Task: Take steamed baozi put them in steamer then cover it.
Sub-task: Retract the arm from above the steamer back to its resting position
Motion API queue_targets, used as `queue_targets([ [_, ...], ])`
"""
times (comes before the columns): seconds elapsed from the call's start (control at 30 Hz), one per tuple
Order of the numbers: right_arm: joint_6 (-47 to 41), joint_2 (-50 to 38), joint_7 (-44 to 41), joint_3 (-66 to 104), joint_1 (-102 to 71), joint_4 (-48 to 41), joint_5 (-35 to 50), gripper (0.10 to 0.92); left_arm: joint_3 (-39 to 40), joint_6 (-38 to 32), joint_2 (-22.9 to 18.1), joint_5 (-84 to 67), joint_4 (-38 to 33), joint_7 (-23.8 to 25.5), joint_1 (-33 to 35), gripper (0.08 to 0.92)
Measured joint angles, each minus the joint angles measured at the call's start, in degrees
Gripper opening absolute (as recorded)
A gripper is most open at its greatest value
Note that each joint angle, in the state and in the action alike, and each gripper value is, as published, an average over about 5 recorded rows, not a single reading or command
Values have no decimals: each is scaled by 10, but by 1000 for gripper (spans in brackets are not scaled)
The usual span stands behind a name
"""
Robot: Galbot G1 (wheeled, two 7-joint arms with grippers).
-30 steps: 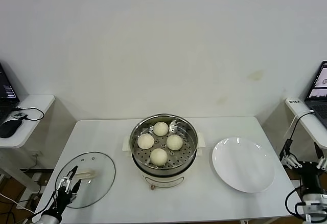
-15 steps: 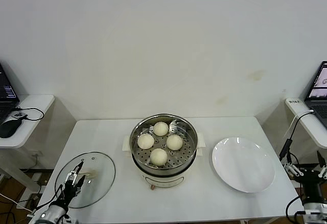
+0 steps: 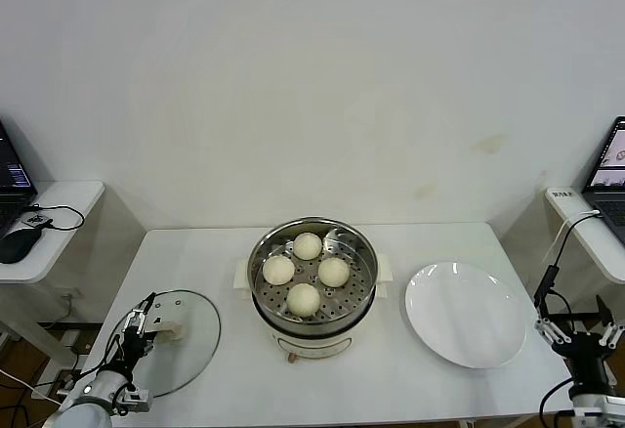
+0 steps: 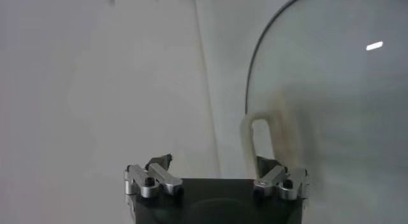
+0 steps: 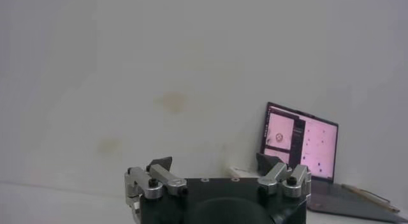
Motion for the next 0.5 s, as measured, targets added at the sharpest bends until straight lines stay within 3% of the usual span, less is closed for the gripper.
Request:
queue_targets([
  [0.3,2,3,-1,-3,-2,-1,-4,823,2,4,-7,-14,22,-3,-15,807],
  [0.5,3,4,-1,-6,-2,-2,-5,823,4,4,-8,-22,25,-2,-16,666],
])
